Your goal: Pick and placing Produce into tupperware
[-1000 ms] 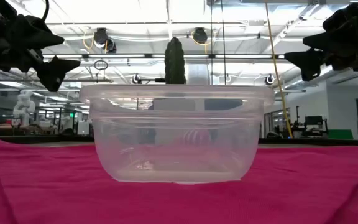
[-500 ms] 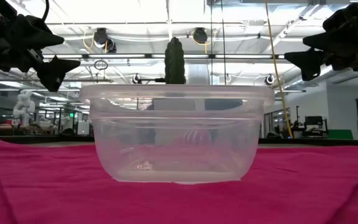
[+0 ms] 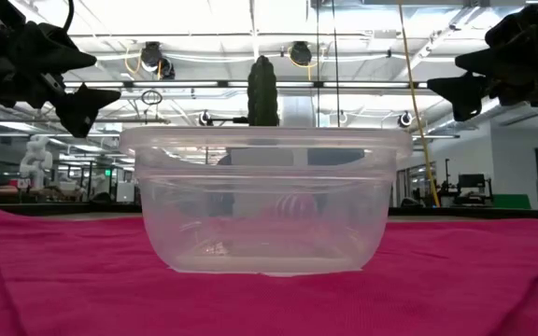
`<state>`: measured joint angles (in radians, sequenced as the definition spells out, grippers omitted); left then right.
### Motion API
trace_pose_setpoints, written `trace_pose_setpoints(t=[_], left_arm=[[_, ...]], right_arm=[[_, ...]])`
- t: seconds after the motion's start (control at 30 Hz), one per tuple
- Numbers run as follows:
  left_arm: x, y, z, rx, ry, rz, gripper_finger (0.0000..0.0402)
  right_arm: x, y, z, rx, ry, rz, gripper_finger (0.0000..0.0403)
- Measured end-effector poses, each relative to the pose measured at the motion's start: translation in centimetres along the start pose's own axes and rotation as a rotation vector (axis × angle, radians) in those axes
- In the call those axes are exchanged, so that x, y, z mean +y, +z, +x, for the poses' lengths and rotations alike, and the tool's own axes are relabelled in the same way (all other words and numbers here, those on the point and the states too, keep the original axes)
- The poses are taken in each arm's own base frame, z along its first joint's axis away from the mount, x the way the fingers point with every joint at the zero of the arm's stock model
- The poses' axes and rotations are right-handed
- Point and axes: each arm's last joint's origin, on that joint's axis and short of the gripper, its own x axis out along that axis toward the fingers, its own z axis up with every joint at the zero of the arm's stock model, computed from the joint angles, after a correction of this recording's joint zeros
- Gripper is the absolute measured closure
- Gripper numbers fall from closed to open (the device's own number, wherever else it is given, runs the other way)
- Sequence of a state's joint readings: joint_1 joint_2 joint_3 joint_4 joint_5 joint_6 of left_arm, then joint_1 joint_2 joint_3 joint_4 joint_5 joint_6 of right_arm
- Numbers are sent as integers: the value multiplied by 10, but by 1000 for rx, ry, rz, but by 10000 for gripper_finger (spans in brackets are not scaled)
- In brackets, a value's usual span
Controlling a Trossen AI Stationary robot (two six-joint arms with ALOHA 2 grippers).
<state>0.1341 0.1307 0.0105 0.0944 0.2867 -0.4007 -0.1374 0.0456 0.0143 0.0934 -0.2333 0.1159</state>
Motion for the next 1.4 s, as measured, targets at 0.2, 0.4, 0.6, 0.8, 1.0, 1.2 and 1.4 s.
trace_pose_setpoints(t=[0.2, 0.4, 0.6, 0.8, 1.0, 1.2, 1.4], left_arm=[[0, 0, 0, 0, 0, 0, 135], [0, 0, 0, 0, 0, 0, 135], [0, 0, 0, 0, 0, 0, 135], [0, 0, 0, 0, 0, 0, 135], [-1, 2, 0, -20, -8, 7, 135], [-1, 3, 0, -28, -11, 10, 135], [0, 4, 0, -55, 24, 18, 135]], right_arm=[[0, 0, 0, -1, 0, 0, 149], [0, 0, 0, 0, 0, 0, 149], [0, 0, 0, 0, 0, 0, 149], [0, 0, 0, -1, 0, 0, 149], [0, 1, 0, -11, 1, -3, 149], [0, 3, 0, -26, 3, -7, 149], [1, 11, -1, -115, 13, -28, 149]])
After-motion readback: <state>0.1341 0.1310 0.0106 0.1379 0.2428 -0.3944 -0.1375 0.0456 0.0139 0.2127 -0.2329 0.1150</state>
